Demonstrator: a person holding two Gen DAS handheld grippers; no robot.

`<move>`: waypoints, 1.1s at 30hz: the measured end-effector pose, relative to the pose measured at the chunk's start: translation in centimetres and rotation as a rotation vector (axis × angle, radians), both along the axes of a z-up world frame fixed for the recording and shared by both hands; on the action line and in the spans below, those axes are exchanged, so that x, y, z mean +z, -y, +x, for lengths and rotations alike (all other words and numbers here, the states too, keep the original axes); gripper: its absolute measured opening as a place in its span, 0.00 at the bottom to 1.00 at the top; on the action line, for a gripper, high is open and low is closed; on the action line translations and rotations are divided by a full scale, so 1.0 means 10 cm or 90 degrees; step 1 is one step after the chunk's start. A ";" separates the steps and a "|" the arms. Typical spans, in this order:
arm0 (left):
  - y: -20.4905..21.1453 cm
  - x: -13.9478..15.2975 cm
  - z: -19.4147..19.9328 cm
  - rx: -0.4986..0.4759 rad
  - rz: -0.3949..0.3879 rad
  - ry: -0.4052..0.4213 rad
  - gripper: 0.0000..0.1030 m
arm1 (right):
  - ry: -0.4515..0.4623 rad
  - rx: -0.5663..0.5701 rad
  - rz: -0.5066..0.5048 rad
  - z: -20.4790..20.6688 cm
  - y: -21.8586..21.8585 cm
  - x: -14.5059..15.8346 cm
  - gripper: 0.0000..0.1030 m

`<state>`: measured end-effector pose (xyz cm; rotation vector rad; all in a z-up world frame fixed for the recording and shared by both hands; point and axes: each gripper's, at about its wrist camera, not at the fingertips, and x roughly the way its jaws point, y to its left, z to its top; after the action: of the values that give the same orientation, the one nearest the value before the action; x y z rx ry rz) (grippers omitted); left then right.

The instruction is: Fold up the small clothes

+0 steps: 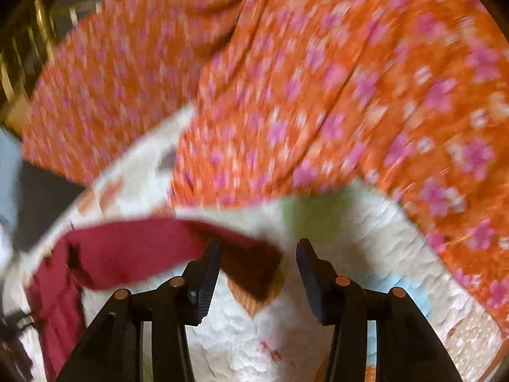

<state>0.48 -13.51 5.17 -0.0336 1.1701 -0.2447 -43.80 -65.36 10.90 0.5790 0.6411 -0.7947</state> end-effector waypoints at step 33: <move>-0.25 0.35 0.00 0.024 -0.095 0.013 0.55 | 0.161 0.392 0.113 1.98 -1.12 1.29 0.05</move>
<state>0.48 -11.05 8.69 -0.1834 1.1275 -0.2982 -24.03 -54.19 23.84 0.5869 0.6120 -0.0852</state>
